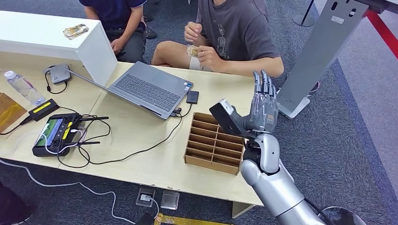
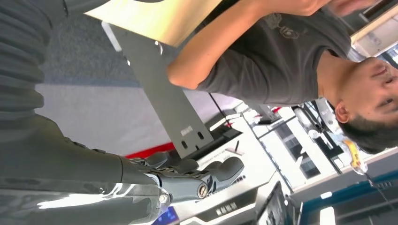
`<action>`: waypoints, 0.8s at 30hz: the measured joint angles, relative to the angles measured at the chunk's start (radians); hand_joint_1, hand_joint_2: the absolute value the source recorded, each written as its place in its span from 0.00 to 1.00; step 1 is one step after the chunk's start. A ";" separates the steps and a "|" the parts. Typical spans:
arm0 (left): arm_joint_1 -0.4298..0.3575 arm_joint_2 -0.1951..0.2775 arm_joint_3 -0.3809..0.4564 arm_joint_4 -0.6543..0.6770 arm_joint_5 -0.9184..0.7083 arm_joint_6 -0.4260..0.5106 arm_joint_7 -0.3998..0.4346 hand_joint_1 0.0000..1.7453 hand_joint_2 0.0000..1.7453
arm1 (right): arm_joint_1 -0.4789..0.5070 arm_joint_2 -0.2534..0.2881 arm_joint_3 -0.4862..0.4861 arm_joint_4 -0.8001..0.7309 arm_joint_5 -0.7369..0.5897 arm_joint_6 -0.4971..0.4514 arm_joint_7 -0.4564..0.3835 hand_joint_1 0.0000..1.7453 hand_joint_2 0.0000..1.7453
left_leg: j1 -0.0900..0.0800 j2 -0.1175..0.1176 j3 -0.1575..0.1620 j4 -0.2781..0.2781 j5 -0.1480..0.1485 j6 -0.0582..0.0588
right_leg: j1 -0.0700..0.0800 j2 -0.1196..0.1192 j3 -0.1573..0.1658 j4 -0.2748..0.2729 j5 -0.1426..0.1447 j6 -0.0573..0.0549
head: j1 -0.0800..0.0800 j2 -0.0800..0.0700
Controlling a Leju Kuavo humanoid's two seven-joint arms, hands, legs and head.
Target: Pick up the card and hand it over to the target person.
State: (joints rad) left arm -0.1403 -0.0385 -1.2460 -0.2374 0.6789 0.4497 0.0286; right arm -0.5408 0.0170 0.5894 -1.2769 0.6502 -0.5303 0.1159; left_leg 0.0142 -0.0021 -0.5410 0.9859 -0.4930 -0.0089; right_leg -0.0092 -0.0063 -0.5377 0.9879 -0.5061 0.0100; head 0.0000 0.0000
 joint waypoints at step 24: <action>0.004 -0.004 0.033 -0.005 0.022 0.025 -0.011 0.00 0.00 | 0.255 -0.018 0.087 -0.048 -0.767 -0.060 -0.411 0.00 1.00 | 0.000 0.001 0.003 -0.003 0.001 0.000 | 0.000 0.002 0.002 -0.002 0.001 0.000 | 0.000 0.000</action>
State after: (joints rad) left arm -0.1365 -0.0421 -1.2129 -0.2427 0.7009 0.4750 0.0180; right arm -0.2859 -0.0011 0.6765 -1.3249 -0.1172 -0.5907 -0.2954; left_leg 0.0138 -0.0007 -0.5383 0.9832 -0.4922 -0.0088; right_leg -0.0094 -0.0048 -0.5358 0.9855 -0.5051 0.0096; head 0.0000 0.0000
